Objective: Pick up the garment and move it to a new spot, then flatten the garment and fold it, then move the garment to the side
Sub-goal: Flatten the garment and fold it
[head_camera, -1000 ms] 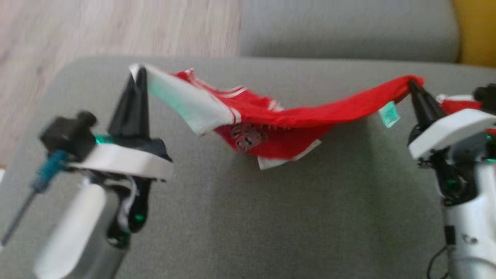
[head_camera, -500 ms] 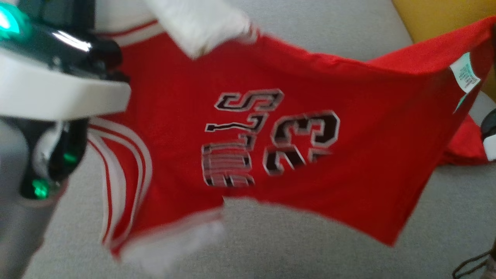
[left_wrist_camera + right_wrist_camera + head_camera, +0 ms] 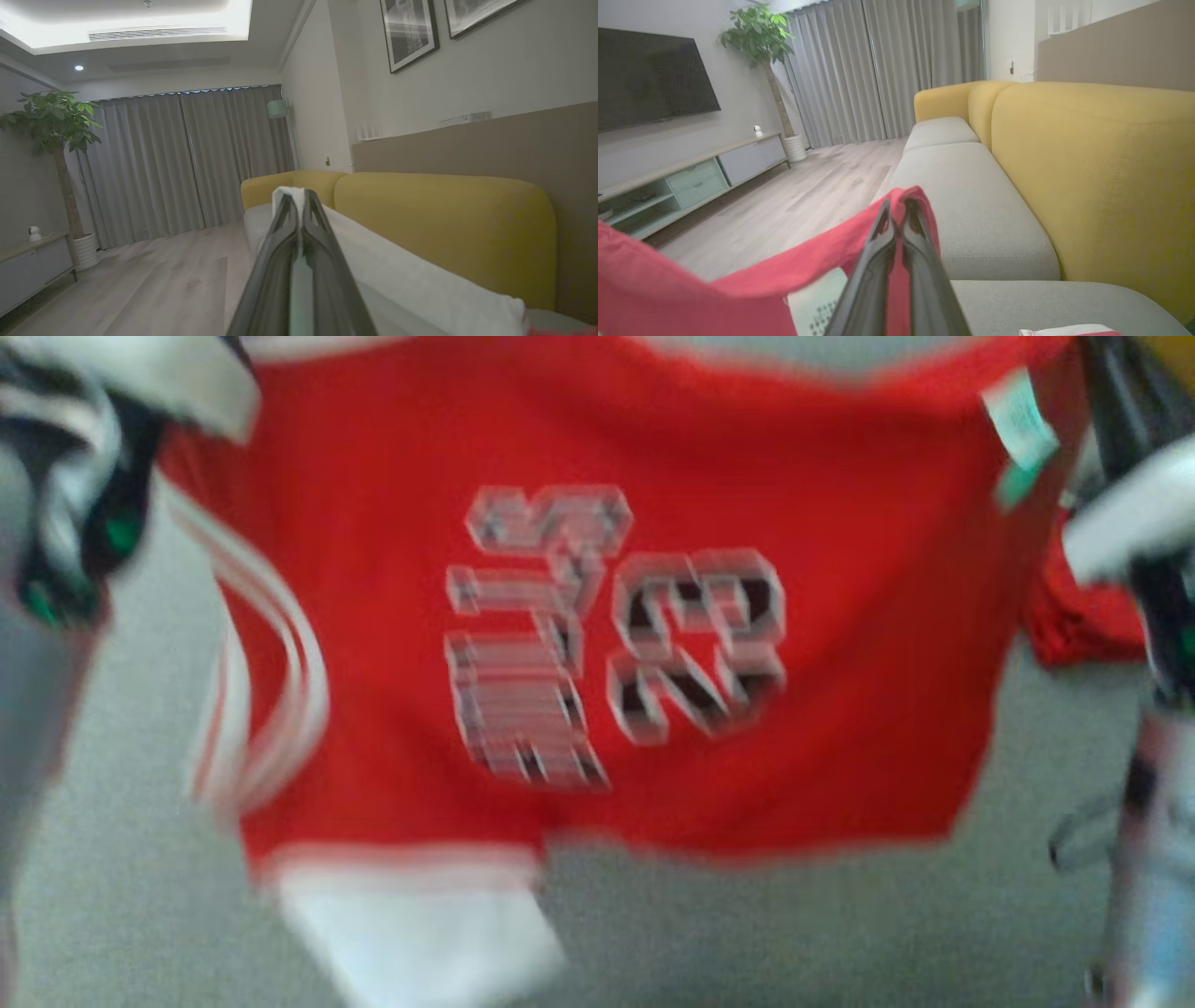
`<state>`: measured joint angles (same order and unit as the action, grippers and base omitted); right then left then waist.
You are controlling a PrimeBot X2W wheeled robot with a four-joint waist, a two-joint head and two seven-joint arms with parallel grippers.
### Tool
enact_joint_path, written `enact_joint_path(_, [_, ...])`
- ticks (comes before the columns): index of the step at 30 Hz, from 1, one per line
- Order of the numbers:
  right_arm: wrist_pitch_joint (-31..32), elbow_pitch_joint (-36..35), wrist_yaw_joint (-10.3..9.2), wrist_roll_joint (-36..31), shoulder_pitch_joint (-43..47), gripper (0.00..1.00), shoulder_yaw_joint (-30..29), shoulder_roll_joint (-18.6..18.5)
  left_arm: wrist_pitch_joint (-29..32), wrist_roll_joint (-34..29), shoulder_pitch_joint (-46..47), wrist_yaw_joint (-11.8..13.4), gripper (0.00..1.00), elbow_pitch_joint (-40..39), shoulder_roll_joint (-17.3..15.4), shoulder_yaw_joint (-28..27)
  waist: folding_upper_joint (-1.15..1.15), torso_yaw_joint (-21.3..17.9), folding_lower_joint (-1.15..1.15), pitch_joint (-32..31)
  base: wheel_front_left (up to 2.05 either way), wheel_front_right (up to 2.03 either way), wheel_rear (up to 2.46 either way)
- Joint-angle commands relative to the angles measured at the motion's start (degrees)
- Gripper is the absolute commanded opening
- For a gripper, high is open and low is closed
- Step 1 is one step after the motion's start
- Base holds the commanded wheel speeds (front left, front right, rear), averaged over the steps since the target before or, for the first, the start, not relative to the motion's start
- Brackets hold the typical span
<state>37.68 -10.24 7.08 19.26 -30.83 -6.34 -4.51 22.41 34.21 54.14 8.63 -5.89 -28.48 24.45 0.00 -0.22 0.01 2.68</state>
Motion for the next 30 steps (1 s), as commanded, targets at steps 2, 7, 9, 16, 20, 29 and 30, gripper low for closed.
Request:
enact_joint_path(2, [-1.9,2.5,0.41,-1.8,-7.8,0.0,2.0,-0.3,-1.8,-2.1,7.9,-1.2,0.0,2.1,-2.6,-2.1,0.0,-1.2,-0.01,5.9,0.0,0.0,0.0])
enact_joint_path(7, [-10.4,20.3,0.41,-8.6,-23.4,0.0,3.0,-0.2,-10.5,-8.3,19.1,-3.3,0.0,15.1,0.0,-0.3,0.0,-1.8,-0.01,9.0,0.0,0.0,0.0])
enact_joint_path(9, [-14.2,26.9,0.41,-11.6,-29.3,0.0,2.0,0.2,-14.3,-10.3,23.3,-3.7,0.0,19.4,1.4,0.3,0.0,-1.6,-0.01,9.9,0.0,0.0,0.0])
enact_joint_path(16, [-24.7,44.0,0.41,-20.1,-42.2,0.0,-2.9,1.5,-22.9,-12.0,30.1,-5.7,0.0,31.3,5.4,1.8,0.0,0.5,-0.01,15.3,0.0,0.0,0.0])
enact_joint_path(20, [-29.9,51.4,0.41,-22.4,-42.8,0.0,-0.8,1.6,-25.6,-10.5,27.6,-7.2,0.0,34.4,6.8,2.3,0.0,2.0,-0.01,21.6,0.0,0.0,0.0])
enact_joint_path(29, [-39.5,59.6,0.41,-24.4,-39.6,0.0,0.0,1.6,-31.3,-6.5,16.3,-7.3,0.0,32.4,8.7,1.9,0.0,3.2,-0.01,30.8,0.0,0.0,0.0])
enact_joint_path(30, [-40.6,60.4,0.41,-24.1,-38.8,0.0,0.4,1.6,-32.0,-5.9,14.4,-7.1,0.0,31.9,8.7,1.7,0.0,3.3,-0.01,30.8,0.0,0.0,0.0])
